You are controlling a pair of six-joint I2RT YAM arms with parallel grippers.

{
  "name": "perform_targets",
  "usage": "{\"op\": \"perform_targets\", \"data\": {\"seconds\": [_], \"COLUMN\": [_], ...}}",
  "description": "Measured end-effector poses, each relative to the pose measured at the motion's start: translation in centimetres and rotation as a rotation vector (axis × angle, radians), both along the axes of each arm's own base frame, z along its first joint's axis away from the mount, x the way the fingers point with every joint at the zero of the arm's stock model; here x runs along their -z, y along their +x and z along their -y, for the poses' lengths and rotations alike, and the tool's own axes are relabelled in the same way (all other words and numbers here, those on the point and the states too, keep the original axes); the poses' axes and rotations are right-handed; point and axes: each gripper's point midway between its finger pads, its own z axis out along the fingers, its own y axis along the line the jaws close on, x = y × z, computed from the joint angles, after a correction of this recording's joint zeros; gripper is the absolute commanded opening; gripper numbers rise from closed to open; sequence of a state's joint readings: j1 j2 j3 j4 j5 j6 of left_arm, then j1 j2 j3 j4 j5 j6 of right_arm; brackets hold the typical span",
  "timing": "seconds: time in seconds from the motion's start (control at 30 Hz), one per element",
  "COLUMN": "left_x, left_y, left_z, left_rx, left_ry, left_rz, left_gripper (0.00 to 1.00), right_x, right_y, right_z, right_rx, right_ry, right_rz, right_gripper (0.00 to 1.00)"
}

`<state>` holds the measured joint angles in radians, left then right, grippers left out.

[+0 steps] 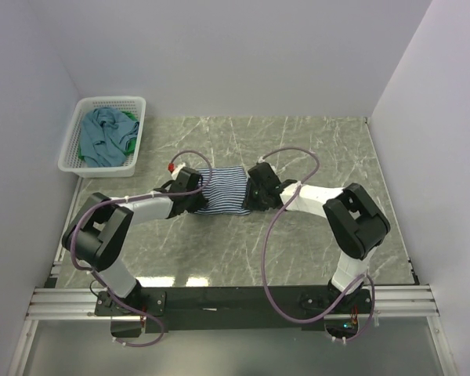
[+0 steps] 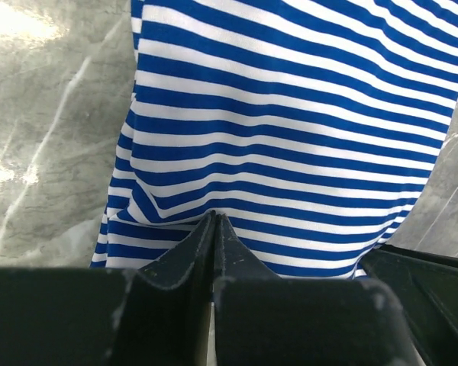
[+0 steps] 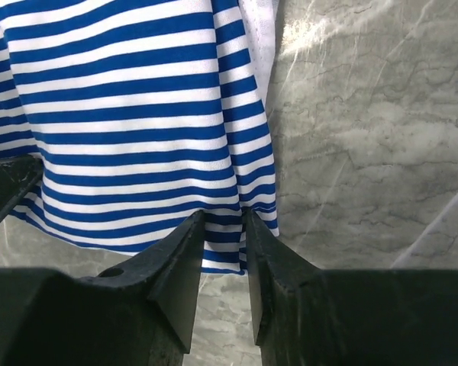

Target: Fold and stack the tank tops

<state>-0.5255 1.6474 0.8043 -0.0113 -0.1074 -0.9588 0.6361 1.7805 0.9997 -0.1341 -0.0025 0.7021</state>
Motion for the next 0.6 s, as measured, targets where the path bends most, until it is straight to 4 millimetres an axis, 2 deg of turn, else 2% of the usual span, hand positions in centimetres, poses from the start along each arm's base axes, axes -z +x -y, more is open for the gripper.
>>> {"op": "perform_targets", "data": {"seconds": [0.1, 0.13, 0.23, 0.43, 0.6], "left_x": [0.0, -0.1, -0.1, -0.5, -1.9], "left_y": [0.0, 0.0, -0.1, -0.3, -0.3], "left_z": [0.2, 0.2, 0.3, 0.4, 0.4], "left_rx": [0.003, 0.004, 0.009, 0.031, 0.048], "left_ry": [0.002, 0.002, 0.004, 0.028, 0.047], "left_rz": [0.006, 0.006, 0.005, -0.011, -0.013], "left_gripper": [0.11, 0.12, 0.16, 0.3, 0.34], "right_x": [-0.3, -0.3, -0.4, -2.0, -2.0], "right_y": [-0.1, -0.3, -1.2, 0.7, 2.7], "right_z": [0.3, 0.7, 2.2, 4.0, 2.6], "right_rx": [0.011, 0.013, 0.021, 0.031, -0.015], "right_ry": [0.01, 0.007, -0.005, -0.02, -0.015], "right_rz": [0.01, 0.009, -0.003, 0.048, 0.067], "right_gripper": [0.51, 0.57, 0.65, 0.72, 0.72]}}
